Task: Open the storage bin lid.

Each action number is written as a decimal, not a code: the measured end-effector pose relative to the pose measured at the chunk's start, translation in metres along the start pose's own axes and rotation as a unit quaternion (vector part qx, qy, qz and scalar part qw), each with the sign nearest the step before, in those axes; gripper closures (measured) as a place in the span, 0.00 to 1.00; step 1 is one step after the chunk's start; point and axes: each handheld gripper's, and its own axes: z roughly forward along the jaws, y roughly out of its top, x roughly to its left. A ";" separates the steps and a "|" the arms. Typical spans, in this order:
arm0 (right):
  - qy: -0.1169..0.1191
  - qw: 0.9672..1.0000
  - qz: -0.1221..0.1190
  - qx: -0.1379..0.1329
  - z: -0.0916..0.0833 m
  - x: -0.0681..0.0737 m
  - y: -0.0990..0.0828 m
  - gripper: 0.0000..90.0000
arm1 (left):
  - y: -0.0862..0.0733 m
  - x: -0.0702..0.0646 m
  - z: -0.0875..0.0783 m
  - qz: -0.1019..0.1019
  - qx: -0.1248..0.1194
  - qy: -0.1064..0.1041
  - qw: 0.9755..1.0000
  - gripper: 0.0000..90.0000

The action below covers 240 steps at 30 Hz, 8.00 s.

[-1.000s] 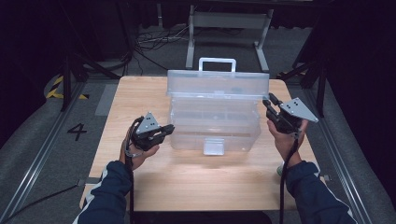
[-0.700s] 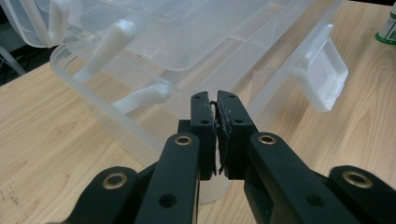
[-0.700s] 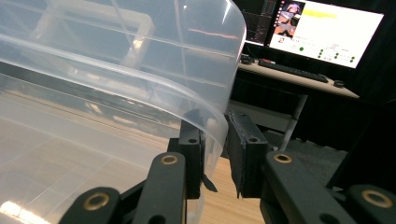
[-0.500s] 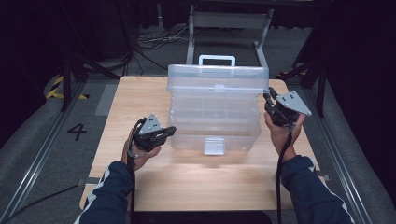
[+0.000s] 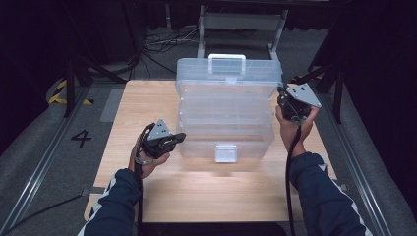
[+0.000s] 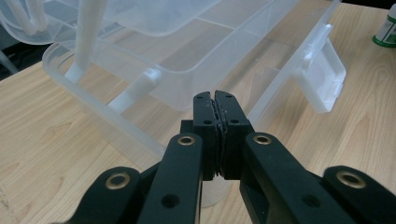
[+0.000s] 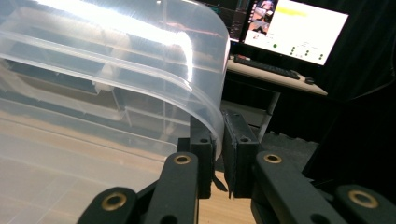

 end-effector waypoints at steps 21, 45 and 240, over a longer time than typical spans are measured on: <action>0.027 0.998 0.026 0.044 0.047 -0.015 0.033 0.96 | 0.000 0.002 0.002 0.001 -0.003 -0.001 1.000 0.98; 0.063 0.991 0.041 0.114 0.093 -0.031 0.056 0.96 | -0.001 0.003 0.006 -0.003 -0.004 0.004 1.000 0.98; 0.279 0.929 -0.044 0.238 -0.098 -0.097 -0.094 0.34 | -0.096 -0.007 -0.045 -0.001 0.116 0.009 0.993 0.53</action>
